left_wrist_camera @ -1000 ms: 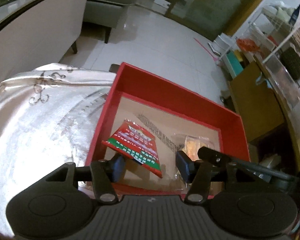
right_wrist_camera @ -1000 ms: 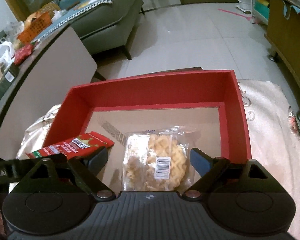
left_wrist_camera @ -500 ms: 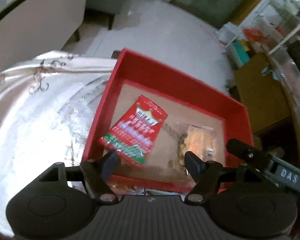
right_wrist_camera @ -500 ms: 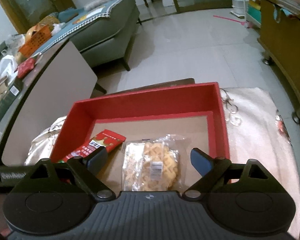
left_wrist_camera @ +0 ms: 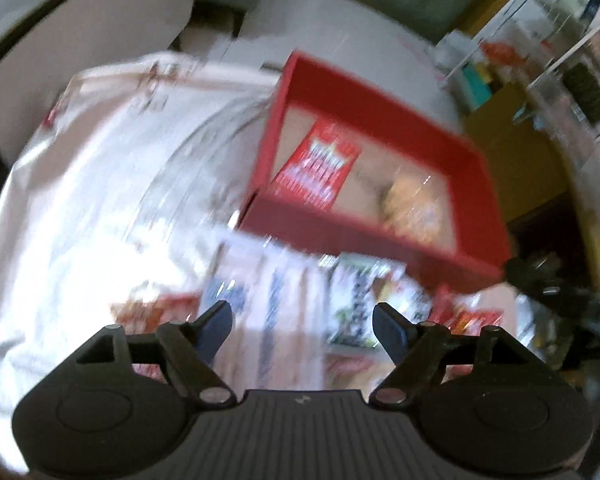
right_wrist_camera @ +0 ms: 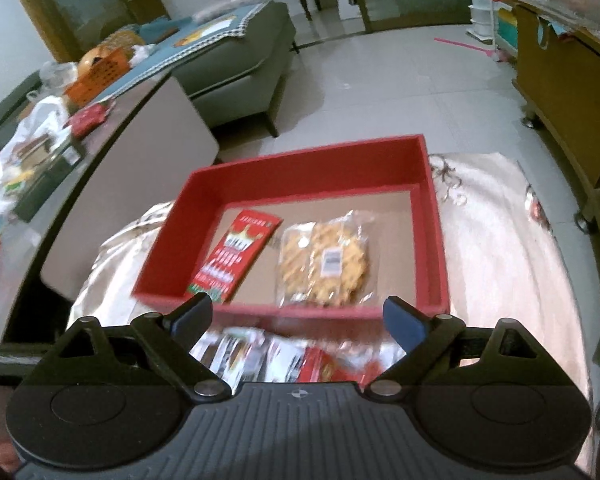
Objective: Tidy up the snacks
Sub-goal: 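Grasp the round bun pack with the right gripper while the left grasps the white bread bag, then carry the bun pack and white bread bag over the red box with both grippers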
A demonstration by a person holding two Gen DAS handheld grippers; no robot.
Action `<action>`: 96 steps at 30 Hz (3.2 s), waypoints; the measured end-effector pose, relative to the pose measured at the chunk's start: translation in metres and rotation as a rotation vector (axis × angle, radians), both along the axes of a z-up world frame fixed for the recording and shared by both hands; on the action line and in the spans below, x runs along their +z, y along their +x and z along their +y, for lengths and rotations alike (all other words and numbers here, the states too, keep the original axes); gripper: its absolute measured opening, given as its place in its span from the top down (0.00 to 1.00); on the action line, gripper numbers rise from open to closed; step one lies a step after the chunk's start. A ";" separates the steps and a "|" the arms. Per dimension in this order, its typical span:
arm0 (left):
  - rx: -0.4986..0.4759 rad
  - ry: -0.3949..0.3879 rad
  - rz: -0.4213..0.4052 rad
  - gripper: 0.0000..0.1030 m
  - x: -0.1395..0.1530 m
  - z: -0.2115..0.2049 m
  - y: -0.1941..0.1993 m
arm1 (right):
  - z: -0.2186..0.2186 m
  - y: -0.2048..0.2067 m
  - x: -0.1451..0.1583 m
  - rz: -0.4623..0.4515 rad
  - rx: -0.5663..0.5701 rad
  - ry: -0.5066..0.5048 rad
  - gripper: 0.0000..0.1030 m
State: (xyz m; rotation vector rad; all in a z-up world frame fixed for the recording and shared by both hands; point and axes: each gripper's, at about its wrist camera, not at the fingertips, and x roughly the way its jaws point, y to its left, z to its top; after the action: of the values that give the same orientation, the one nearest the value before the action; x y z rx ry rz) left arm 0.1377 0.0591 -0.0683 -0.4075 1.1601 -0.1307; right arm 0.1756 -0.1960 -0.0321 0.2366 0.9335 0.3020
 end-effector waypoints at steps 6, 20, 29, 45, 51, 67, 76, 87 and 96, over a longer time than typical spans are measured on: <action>0.010 0.065 0.019 0.31 -0.015 -0.004 -0.005 | 0.009 -0.024 -0.002 0.021 0.046 0.011 0.07; -0.031 0.232 0.022 0.31 -0.035 -0.027 0.007 | 0.025 -0.034 -0.020 0.079 0.123 -0.016 0.07; 0.026 0.126 0.015 0.76 -0.021 -0.001 -0.010 | 0.045 -0.046 -0.028 0.118 0.194 -0.034 0.07; 0.030 -0.009 0.041 0.54 -0.018 0.018 -0.013 | 0.093 -0.059 -0.086 0.219 0.252 -0.166 0.03; 0.034 -0.013 0.039 0.52 -0.017 0.021 -0.014 | 0.070 -0.060 -0.088 0.208 0.221 -0.021 0.00; -0.016 0.083 0.018 0.30 -0.022 -0.017 -0.007 | 0.057 -0.085 -0.061 0.182 0.265 -0.134 0.29; -0.054 0.260 -0.001 0.34 -0.044 -0.046 -0.001 | 0.040 -0.101 -0.058 0.191 0.260 -0.122 0.29; 0.040 0.136 -0.034 0.41 -0.004 -0.020 -0.029 | 0.031 -0.095 -0.037 0.136 0.246 -0.036 0.29; 0.091 0.090 -0.103 0.41 0.031 -0.012 -0.046 | 0.029 -0.090 -0.005 0.043 0.213 0.015 0.29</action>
State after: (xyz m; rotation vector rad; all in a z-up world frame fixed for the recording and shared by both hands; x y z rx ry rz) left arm 0.0915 0.0472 -0.0372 -0.3693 1.0406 -0.0204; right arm 0.0852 -0.1667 -0.0369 0.1575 1.0010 0.5022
